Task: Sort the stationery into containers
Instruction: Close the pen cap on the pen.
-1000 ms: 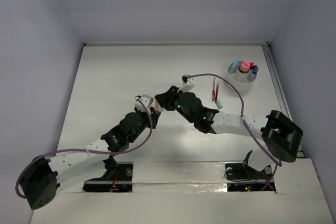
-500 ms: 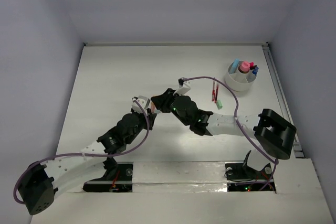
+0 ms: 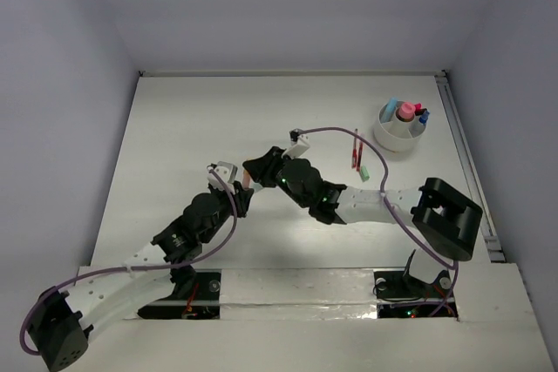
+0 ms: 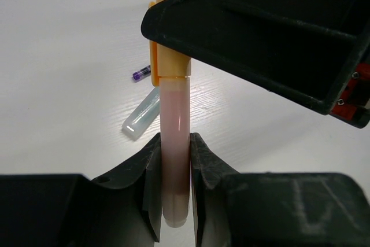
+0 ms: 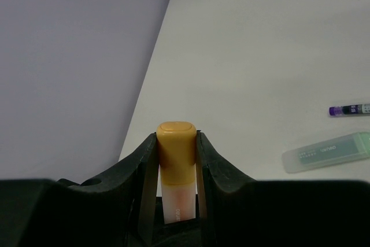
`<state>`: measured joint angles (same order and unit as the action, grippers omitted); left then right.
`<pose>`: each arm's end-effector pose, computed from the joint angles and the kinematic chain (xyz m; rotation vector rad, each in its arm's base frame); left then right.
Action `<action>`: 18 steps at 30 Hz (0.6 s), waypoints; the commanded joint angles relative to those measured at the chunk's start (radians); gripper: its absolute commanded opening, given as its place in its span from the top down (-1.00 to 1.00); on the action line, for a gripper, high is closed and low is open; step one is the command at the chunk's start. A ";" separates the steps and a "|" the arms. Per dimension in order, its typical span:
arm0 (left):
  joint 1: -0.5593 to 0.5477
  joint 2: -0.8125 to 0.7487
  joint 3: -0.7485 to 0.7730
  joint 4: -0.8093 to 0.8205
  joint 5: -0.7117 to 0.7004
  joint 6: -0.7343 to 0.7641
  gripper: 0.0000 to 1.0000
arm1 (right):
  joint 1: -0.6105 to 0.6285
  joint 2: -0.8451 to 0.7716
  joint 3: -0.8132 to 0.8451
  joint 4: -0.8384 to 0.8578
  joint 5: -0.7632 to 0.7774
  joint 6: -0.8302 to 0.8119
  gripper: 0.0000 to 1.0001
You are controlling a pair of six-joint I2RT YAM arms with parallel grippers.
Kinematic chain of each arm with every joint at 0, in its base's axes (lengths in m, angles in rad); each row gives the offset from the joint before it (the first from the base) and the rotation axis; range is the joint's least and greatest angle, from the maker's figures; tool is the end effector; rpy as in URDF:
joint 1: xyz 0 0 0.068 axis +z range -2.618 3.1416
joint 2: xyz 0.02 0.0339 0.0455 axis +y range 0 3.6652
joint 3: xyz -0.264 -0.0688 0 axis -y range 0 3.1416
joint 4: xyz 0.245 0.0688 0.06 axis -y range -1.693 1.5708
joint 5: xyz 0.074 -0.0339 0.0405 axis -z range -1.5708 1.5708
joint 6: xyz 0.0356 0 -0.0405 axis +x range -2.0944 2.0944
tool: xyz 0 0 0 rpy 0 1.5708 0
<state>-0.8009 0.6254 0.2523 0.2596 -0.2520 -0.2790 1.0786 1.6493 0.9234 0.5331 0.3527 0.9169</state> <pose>0.1204 -0.1114 0.2223 0.2537 1.6975 -0.5972 0.1853 0.3196 0.2383 0.1230 1.8924 1.1172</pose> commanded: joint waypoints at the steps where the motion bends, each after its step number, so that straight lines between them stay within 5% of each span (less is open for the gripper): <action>1: 0.026 -0.076 0.087 0.458 -0.093 -0.032 1.00 | 0.147 0.076 -0.038 -0.271 -0.320 -0.007 1.00; 18: 0.026 0.062 0.327 0.435 0.063 0.092 1.00 | 0.147 0.009 -0.097 -0.217 -0.498 -0.128 1.00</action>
<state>-0.7929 0.6868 0.3405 0.1757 -0.1841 -0.2665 1.0786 1.6073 0.8871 0.5751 0.3172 0.8284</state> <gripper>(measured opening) 0.160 0.330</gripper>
